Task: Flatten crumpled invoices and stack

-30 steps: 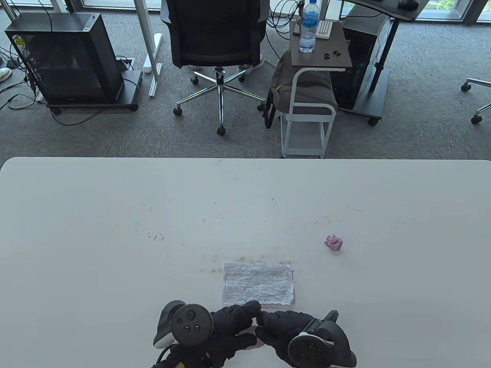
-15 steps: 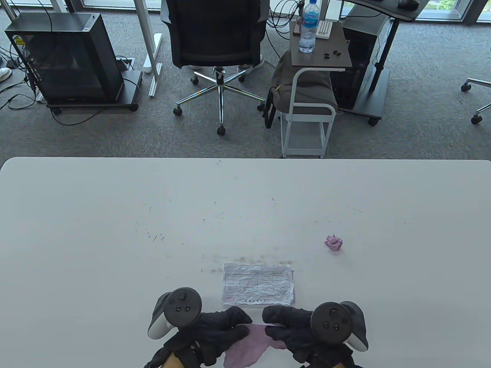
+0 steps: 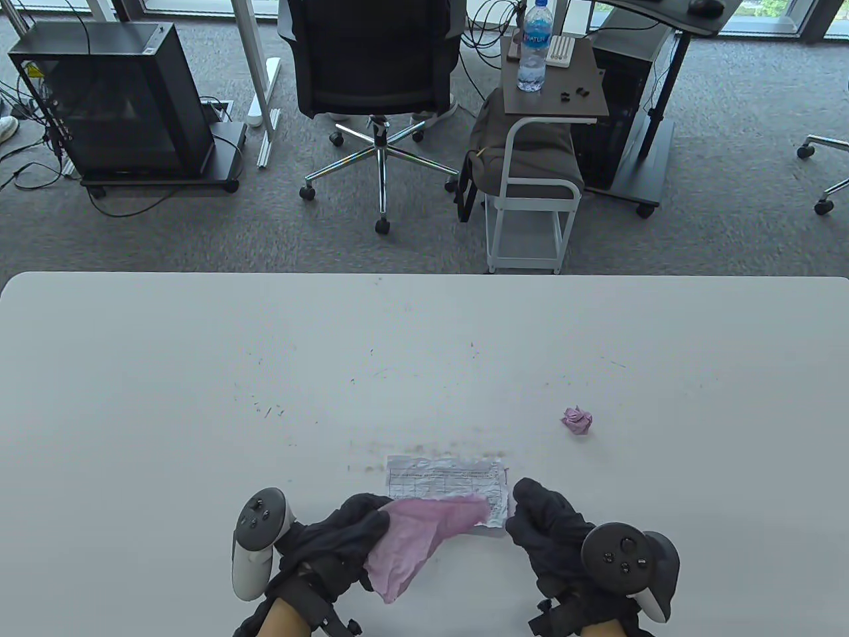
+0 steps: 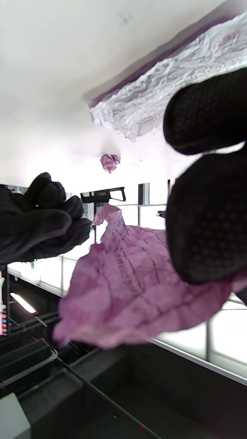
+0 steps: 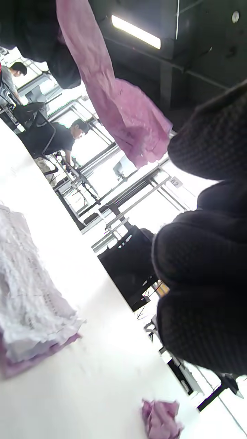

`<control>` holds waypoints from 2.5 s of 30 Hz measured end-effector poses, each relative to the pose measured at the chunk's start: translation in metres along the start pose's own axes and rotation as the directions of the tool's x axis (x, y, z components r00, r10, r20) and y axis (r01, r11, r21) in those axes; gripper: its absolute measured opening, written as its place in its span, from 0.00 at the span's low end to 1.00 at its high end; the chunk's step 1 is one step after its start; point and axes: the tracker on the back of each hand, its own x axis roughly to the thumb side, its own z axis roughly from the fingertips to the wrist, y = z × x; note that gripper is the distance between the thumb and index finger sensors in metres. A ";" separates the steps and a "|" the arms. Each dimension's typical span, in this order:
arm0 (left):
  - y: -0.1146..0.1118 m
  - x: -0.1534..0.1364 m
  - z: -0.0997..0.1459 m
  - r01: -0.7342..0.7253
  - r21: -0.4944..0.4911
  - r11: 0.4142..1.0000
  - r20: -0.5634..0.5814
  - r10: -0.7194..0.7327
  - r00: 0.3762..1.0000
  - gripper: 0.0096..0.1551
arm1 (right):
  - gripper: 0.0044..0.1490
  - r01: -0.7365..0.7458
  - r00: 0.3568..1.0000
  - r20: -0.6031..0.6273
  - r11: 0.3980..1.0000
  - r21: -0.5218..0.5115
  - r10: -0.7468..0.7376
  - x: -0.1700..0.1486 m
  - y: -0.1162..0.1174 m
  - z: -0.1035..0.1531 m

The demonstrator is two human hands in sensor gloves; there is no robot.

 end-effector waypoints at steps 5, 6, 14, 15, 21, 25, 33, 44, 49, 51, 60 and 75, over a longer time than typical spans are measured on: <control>0.002 -0.004 0.003 -0.143 0.054 0.988 -0.034 0.145 0.989 0.24 | 0.51 -0.061 0.969 0.238 0.998 -0.006 0.061 0.044 0.012 0.006; 0.000 -0.005 0.003 -0.156 0.053 0.986 -0.048 0.158 0.986 0.24 | 0.52 -0.127 0.949 0.289 0.992 -0.029 0.129 0.055 0.015 0.008; -0.022 -0.005 0.000 -0.193 -0.059 0.980 -0.089 0.187 0.978 0.24 | 0.55 -0.505 0.679 0.548 0.852 -0.136 0.489 0.106 0.053 0.021; -0.024 -0.006 -0.001 -0.187 -0.074 0.980 -0.101 0.179 0.979 0.24 | 0.55 -0.521 0.666 0.555 0.843 -0.133 0.499 0.107 0.056 0.021; -0.032 -0.007 -0.003 -0.100 -0.137 0.985 -0.145 0.080 0.986 0.24 | 0.36 -0.480 0.666 0.573 0.863 -0.160 0.477 0.105 0.056 0.021; -0.028 -0.009 -0.002 -0.008 -0.116 0.993 -0.182 -0.013 0.983 0.25 | 0.24 -0.427 0.740 0.525 0.897 -0.115 0.420 0.095 0.051 0.017; -0.022 -0.014 -0.004 0.086 -0.111 0.990 -0.241 -0.111 0.964 0.26 | 0.23 -0.320 0.863 0.418 0.947 0.018 0.283 0.074 0.044 0.008; -0.016 0.022 0.002 0.477 0.000 0.879 0.088 -0.475 0.876 0.48 | 0.21 -0.062 0.992 0.119 0.983 0.173 0.041 0.031 0.032 -0.001; -0.061 0.048 0.007 0.819 -0.062 0.570 0.336 -0.761 0.555 0.60 | 0.21 0.071 0.995 0.055 0.961 0.267 -0.089 0.027 0.041 -0.003; -0.074 0.049 0.007 0.860 -0.062 0.506 0.346 -0.797 0.494 0.57 | 0.21 0.104 0.991 0.055 0.951 0.290 -0.125 0.030 0.045 -0.002; -0.074 0.046 0.006 0.809 0.107 0.578 0.332 -0.788 0.519 0.23 | 0.25 0.184 0.977 0.024 0.901 0.394 -0.210 0.033 0.059 -0.003; -0.036 0.026 0.002 0.671 0.151 0.726 0.133 -0.687 0.714 0.24 | 0.28 0.339 0.941 -0.105 0.892 0.297 -0.323 0.005 0.040 -0.006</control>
